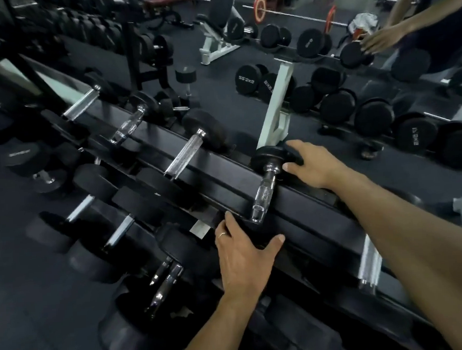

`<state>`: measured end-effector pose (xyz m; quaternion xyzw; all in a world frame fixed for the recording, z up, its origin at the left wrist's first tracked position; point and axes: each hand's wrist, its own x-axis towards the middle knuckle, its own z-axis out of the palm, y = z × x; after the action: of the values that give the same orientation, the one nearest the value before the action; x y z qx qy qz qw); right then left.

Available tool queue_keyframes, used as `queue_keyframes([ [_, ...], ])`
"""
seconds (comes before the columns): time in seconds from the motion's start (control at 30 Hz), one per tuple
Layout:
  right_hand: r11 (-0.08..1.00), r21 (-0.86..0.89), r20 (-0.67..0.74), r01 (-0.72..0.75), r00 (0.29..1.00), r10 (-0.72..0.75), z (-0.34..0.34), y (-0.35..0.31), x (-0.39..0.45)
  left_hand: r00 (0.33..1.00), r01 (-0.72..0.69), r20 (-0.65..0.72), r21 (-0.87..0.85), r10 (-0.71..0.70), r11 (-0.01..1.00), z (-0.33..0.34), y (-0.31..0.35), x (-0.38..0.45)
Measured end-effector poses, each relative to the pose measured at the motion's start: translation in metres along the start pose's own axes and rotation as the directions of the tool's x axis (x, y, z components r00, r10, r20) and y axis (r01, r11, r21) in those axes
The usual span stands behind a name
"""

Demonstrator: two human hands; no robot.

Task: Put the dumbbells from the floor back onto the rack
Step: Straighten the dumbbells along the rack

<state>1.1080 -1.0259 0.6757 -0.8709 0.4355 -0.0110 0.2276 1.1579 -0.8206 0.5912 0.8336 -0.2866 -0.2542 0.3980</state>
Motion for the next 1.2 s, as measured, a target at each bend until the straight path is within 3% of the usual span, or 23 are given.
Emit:
queue_keyframes([
  [0.2, 0.994, 0.105, -0.014, 0.02, 1.0, -0.018, 0.013, 0.016, 0.018, 0.998, 0.016, -0.064, -0.005, -0.016, 1.0, 0.021, -0.002, 0.003],
  [0.43, 0.981, 0.183, -0.088, 0.061, 0.995, -0.045, 0.024, 0.033, 0.005, 0.99, -0.137, -0.011, 0.132, 0.14, 0.982, 0.001, -0.019, 0.023],
  [0.97, 0.997, 0.075, -0.052, 0.008, 0.999, -0.004, 0.021, 0.03, -0.002, 0.986, -0.155, -0.024, 0.198, 0.163, 0.968, 0.004, -0.019, 0.02],
  [1.2, 0.997, -0.08, -0.078, 0.01, 0.997, -0.016, 0.011, 0.018, -0.027, 0.987, -0.162, 0.021, 0.18, 0.161, 0.97, -0.003, -0.017, 0.005],
])
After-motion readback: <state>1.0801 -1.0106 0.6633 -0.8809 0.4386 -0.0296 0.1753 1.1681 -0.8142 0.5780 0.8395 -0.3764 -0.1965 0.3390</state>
